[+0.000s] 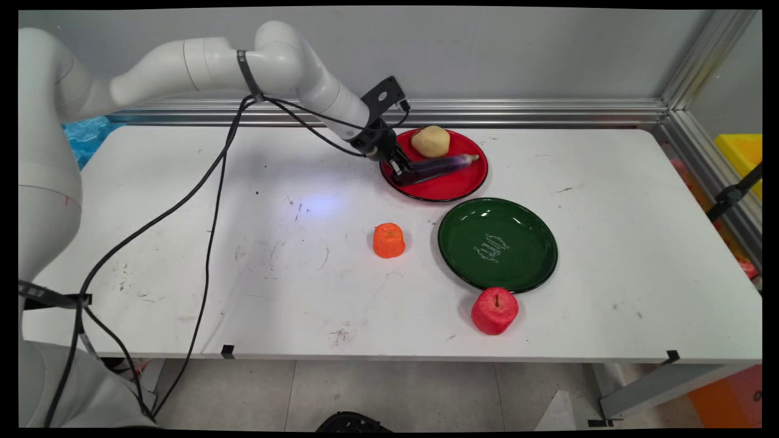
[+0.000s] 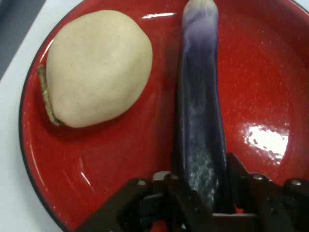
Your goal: Place the picked object on the table
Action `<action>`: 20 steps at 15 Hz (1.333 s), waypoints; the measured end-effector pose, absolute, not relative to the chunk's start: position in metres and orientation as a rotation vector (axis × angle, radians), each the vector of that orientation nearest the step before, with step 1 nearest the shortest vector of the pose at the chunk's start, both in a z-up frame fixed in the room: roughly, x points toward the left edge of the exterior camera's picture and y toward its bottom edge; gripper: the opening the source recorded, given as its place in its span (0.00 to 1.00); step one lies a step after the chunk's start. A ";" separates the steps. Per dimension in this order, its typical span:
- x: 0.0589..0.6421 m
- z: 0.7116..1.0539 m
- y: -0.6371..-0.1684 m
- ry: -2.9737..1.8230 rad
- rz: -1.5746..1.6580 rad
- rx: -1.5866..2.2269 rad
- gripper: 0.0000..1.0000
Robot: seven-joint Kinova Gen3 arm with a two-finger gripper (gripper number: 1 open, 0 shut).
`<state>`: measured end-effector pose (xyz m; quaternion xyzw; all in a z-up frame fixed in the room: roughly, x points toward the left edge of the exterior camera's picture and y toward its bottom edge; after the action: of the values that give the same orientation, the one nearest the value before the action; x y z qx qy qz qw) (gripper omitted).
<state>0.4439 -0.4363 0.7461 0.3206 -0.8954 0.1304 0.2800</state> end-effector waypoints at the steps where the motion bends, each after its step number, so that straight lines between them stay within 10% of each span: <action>1: 0.444 0.745 -0.436 -2.402 0.349 0.858 0.00; 20: 0.443 0.810 -0.387 -2.408 0.306 0.784 0.00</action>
<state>0.4430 -0.3870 0.8104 0.2940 -0.9031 0.1147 0.2911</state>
